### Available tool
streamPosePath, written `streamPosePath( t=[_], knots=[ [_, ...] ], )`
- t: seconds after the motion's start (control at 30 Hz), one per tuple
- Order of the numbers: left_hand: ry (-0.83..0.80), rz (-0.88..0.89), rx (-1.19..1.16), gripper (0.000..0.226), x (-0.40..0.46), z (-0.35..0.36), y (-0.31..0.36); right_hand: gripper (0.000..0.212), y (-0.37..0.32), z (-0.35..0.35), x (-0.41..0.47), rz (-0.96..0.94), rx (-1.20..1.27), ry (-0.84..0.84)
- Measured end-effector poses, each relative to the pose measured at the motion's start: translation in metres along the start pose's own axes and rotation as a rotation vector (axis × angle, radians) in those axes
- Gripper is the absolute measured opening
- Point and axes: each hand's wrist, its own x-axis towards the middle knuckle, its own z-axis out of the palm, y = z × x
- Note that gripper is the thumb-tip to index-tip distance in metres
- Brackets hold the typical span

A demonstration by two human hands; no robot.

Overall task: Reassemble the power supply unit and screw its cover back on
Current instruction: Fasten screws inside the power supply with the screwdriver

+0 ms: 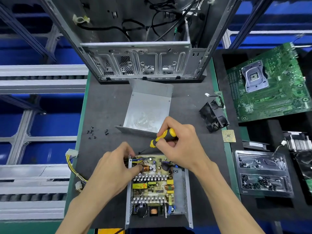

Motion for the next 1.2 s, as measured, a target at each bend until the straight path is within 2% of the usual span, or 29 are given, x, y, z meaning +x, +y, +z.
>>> streamPosePath(
  t=[0.23,0.97,1.13,1.2],
  knots=[
    [0.032,0.008,-0.014,0.030,-0.001,0.000,0.000,0.011,-0.002,0.006,0.003,-0.005,-0.030,-0.051],
    [-0.001,-0.017,-0.001,0.033,0.002,-0.004,0.002,0.010,-0.009,0.008,0.006,-0.007,-0.168,-0.201],
    [-0.073,-0.002,0.027,0.039,0.002,-0.009,0.002,0.010,-0.017,0.010,0.013,0.031,-0.140,-0.288],
    [-0.168,0.034,0.029,0.043,-0.001,-0.016,-0.001,0.010,-0.019,0.011,0.015,0.037,-0.114,-0.316]
  ],
)
